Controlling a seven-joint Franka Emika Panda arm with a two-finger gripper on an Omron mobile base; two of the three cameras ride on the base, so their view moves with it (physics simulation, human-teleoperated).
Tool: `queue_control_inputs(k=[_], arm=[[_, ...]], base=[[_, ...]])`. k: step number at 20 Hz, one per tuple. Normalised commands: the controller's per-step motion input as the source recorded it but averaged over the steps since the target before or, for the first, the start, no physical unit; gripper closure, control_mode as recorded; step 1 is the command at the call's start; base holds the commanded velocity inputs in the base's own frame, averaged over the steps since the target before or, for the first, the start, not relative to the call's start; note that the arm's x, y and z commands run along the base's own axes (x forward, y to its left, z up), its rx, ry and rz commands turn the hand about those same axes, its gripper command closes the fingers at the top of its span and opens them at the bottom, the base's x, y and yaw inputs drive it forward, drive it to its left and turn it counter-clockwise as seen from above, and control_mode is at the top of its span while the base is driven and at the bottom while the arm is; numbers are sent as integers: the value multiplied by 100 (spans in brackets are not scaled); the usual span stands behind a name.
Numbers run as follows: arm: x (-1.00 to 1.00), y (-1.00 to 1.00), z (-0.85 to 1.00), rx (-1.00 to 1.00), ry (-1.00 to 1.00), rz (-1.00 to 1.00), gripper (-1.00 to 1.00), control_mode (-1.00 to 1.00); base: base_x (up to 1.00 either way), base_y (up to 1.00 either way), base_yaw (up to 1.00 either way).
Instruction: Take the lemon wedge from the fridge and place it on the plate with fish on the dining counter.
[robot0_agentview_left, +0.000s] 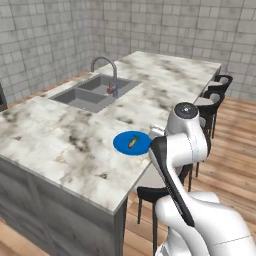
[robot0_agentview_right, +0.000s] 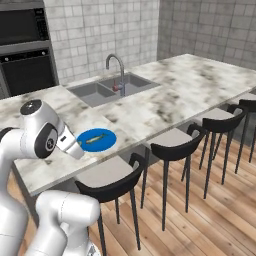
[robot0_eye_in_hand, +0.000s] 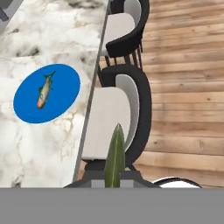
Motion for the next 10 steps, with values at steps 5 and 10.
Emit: queue_control_inputs(k=[5,10], arm=[[99,0,0,0,-1,3,100,-100],[100,0,0,0,0,1,100,-100]], base=[[0,0,0],[0,0,0]])
